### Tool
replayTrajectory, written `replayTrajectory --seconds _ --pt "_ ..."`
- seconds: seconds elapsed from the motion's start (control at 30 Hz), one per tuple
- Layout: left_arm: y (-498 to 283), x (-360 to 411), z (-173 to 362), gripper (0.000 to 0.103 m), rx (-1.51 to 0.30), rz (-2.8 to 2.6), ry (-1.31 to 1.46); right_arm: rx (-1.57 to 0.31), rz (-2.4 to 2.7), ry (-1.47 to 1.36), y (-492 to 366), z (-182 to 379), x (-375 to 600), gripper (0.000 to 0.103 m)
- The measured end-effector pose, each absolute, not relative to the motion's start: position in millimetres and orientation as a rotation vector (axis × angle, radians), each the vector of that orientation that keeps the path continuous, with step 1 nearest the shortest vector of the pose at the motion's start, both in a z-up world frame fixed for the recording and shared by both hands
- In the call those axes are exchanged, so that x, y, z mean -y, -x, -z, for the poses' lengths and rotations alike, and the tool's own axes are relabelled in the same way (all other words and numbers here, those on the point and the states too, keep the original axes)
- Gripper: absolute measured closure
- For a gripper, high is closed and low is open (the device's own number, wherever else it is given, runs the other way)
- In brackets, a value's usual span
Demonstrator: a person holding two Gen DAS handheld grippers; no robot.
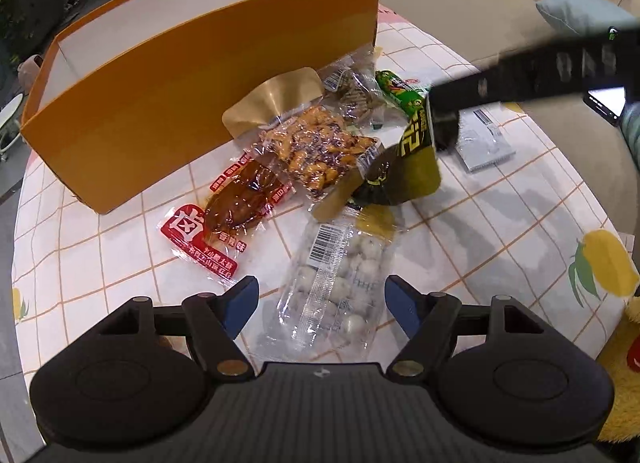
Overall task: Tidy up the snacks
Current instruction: 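Grasp the clear pack of white balls with the left tool while the right tool grasps the dark bottle-shaped snack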
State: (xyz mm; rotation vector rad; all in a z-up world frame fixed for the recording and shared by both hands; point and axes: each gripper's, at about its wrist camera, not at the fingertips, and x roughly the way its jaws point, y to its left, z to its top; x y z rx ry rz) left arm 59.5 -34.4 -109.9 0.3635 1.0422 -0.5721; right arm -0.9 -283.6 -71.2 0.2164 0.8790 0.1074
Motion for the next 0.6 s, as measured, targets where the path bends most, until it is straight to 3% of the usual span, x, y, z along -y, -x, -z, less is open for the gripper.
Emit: replayTrajectory --seconds 0.3,0.6 --pt "-59 39 115 0.018 -1.051 0.586 -0.373 -0.895 -0.139 -0.246 9 63 291 0.065" --pt "-62 39 121 0.016 -1.056 0.57 -0.37 -1.006 -0.214 -0.083 -16 109 256 0.064"
